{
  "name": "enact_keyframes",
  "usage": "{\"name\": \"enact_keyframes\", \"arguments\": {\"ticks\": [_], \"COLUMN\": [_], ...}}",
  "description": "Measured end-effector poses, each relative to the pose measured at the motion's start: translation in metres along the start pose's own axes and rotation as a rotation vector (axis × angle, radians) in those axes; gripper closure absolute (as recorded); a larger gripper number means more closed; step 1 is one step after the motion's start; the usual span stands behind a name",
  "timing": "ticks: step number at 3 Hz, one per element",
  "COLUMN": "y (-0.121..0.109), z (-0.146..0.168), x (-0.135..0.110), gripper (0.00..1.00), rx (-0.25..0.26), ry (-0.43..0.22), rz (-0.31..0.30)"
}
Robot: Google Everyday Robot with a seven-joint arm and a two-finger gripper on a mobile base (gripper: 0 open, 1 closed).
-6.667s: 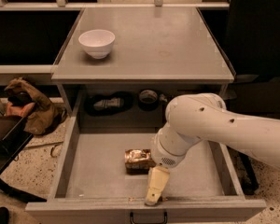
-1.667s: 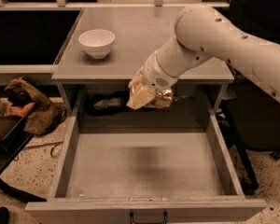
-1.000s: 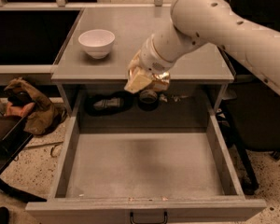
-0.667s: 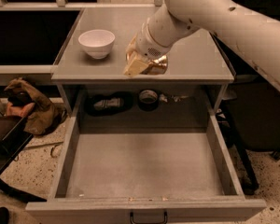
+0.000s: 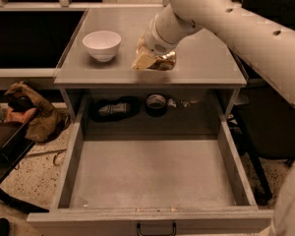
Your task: Pick orange can from top drawer and place on counter
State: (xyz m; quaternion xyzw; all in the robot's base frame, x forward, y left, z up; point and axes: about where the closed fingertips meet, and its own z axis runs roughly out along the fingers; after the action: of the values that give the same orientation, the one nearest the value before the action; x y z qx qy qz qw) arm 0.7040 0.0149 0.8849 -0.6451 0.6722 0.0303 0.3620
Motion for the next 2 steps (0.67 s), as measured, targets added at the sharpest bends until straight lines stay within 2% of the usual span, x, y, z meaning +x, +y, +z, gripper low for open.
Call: {"name": "enact_keyframes", "arguments": {"ticks": [1,2], "y": [0.0043,0.0053], "z": [0.0305,0.0341], "x": [0.0153,0.0171], "gripper": [1.00,0.81], "rx": [-0.059,-0.065], "ry": [-0.009,-0.009], "rz": [0.053,0.056]}}
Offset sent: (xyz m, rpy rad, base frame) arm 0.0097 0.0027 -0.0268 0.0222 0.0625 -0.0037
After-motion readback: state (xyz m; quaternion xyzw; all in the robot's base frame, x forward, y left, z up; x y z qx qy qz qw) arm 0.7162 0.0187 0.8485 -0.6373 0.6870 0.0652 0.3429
